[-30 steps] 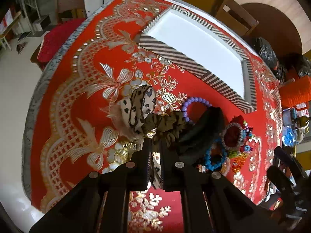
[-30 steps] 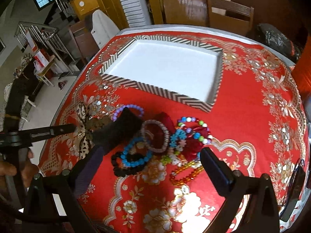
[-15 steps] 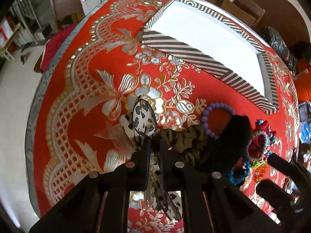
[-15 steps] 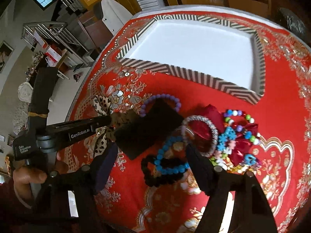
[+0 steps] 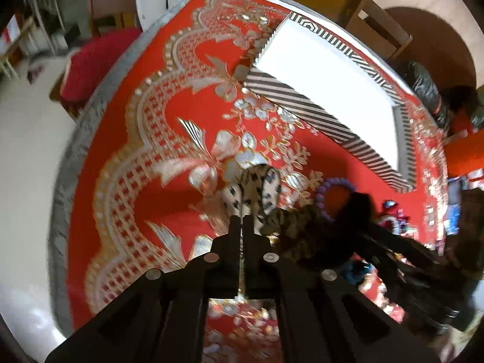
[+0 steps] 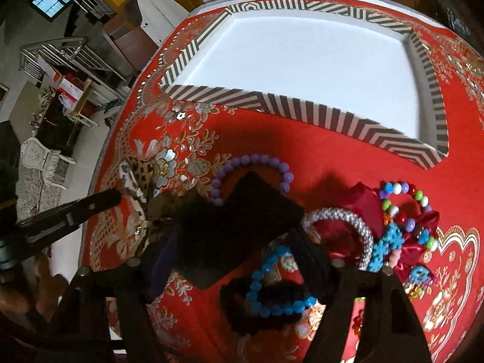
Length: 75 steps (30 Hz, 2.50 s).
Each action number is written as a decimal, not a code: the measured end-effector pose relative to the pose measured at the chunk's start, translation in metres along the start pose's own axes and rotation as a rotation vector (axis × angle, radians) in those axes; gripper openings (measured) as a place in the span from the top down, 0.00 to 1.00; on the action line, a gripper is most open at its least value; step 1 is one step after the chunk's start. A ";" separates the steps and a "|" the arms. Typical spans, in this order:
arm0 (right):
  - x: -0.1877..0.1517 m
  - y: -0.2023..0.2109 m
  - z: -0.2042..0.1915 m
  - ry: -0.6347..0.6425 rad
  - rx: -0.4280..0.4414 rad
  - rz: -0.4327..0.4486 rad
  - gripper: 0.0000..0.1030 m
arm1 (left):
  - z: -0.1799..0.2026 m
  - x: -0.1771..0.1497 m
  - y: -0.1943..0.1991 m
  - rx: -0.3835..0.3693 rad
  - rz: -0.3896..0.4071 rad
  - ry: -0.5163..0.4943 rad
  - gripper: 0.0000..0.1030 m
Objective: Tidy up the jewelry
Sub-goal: 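Carry the leopard-print scrunchie toward the tray with left tool while right carries black velvet holder, then lower the scrunchie into the tray and open left tool while right releases the black holder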
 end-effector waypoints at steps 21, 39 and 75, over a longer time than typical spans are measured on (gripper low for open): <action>0.005 0.064 -0.001 0.072 0.107 0.116 0.92 | 0.027 -0.004 -0.002 0.029 0.023 -0.037 1.00; 0.085 0.132 0.066 -0.053 -0.001 0.337 0.92 | 0.078 0.121 0.054 0.029 0.264 -0.188 1.00; 0.096 0.040 0.153 -0.143 -0.159 0.093 0.73 | 0.053 0.114 -0.055 0.154 0.020 -0.151 0.97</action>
Point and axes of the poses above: each gripper's, at about its wrist camera, not at the fingertips, and y roughly against the way its jaws point, z to its right, x to its top, the point moved 2 cm from there along -y, roughly the way its jaws point, and after that the axes turned 3 degrees about -y, right-handed, at the moved point
